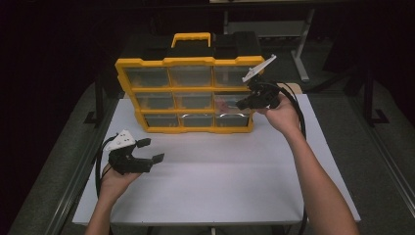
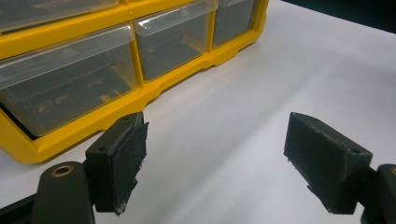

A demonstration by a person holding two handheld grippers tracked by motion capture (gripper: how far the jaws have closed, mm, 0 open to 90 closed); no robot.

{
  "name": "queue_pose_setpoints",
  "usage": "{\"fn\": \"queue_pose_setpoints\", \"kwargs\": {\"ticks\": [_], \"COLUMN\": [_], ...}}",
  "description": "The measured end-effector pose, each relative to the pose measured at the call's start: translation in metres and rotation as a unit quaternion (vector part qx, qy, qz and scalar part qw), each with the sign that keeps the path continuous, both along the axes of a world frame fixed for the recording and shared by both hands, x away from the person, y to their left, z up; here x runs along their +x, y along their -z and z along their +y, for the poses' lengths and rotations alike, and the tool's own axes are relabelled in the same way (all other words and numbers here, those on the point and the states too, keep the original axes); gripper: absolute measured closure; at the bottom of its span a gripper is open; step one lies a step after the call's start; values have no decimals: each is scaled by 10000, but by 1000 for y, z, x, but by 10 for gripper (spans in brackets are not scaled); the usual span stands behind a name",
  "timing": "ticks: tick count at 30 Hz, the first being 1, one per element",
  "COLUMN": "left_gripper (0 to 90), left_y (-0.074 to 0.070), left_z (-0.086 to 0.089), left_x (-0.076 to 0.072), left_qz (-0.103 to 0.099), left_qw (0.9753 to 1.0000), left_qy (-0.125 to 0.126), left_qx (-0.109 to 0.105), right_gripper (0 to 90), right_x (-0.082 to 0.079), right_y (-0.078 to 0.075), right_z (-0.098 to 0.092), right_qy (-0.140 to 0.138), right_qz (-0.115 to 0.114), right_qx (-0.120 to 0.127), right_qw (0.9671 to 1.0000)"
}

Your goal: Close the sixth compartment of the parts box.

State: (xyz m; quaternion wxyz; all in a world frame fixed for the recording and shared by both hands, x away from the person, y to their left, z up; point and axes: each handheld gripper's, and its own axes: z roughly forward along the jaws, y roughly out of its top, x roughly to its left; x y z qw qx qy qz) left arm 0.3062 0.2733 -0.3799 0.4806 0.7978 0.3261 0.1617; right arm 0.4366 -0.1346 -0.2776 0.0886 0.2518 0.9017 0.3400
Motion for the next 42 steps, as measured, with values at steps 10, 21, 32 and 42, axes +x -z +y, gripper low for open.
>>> {"fn": "queue_pose_setpoints", "kwargs": {"ticks": [10,21,32,42], "left_gripper": [208,208,208,208], "left_y": [0,-1,0,0], "left_z": [0,1,0,-1], "left_x": [0,0,0,0], "left_qz": [-22,-24,-7,-3], "left_qw": [10000,10000,10000,10000], "left_qy": [-10,-6,1,11], "left_qx": [-32,-30,-15,-10], "right_gripper": [889,889,889,890], "right_x": [1,6,9,11], "right_y": [-3,-3,-2,0], "right_z": [3,3,3,5], "right_qy": [14,87,211,252], "right_qz": [-113,-202,-232,-302], "right_qx": [29,5,93,23], "right_qw": [9999,9998,9995,9992]}}
